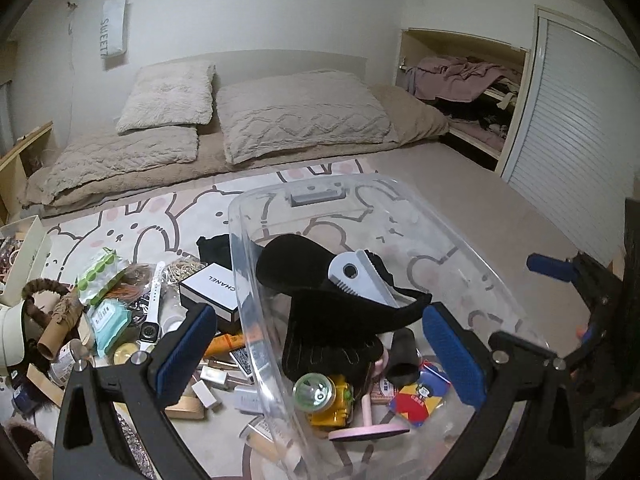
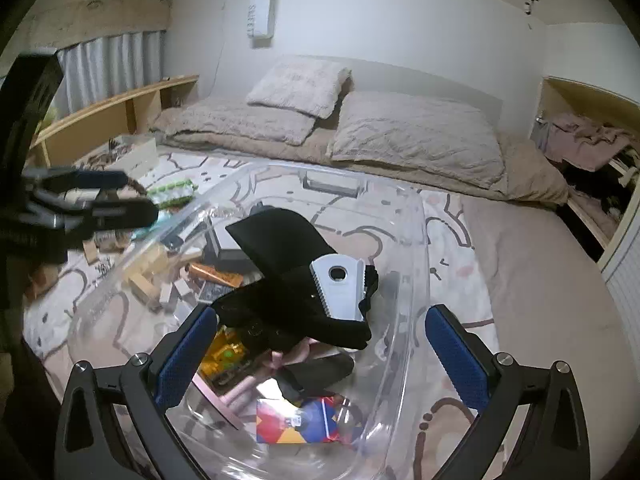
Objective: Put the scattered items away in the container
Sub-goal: 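Open the right tool to release the black roller into the container, then lift both open tools out of the container toward the scattered items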
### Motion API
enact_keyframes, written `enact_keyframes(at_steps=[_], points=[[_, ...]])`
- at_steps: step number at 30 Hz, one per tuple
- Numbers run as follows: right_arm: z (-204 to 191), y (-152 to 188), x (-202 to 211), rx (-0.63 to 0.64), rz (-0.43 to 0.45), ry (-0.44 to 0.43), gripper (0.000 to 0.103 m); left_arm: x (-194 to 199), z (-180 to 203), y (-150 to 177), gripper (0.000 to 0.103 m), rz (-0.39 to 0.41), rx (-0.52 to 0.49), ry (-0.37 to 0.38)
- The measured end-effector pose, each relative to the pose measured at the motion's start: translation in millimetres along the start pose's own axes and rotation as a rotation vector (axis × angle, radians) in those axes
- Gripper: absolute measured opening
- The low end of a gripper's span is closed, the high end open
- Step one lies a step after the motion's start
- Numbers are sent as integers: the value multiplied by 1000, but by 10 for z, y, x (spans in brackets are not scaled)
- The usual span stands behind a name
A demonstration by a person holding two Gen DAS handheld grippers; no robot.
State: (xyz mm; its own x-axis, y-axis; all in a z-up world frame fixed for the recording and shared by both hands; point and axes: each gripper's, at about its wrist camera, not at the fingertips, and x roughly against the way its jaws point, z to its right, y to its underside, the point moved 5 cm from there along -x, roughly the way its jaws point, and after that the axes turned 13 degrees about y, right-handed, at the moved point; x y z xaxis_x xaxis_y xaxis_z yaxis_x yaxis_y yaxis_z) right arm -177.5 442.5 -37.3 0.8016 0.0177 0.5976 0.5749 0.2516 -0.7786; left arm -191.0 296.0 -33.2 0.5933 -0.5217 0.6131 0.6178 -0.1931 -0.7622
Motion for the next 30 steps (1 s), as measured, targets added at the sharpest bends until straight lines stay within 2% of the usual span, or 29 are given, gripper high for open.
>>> enact_keyframes(at_steps=[9,30], points=[[-15,-82,159,-78,17,9,103,186,50,56,103,26,-35,5],[-291,-193,776,-114,118,39,103,830,-131,221,103,91,-14,-13]])
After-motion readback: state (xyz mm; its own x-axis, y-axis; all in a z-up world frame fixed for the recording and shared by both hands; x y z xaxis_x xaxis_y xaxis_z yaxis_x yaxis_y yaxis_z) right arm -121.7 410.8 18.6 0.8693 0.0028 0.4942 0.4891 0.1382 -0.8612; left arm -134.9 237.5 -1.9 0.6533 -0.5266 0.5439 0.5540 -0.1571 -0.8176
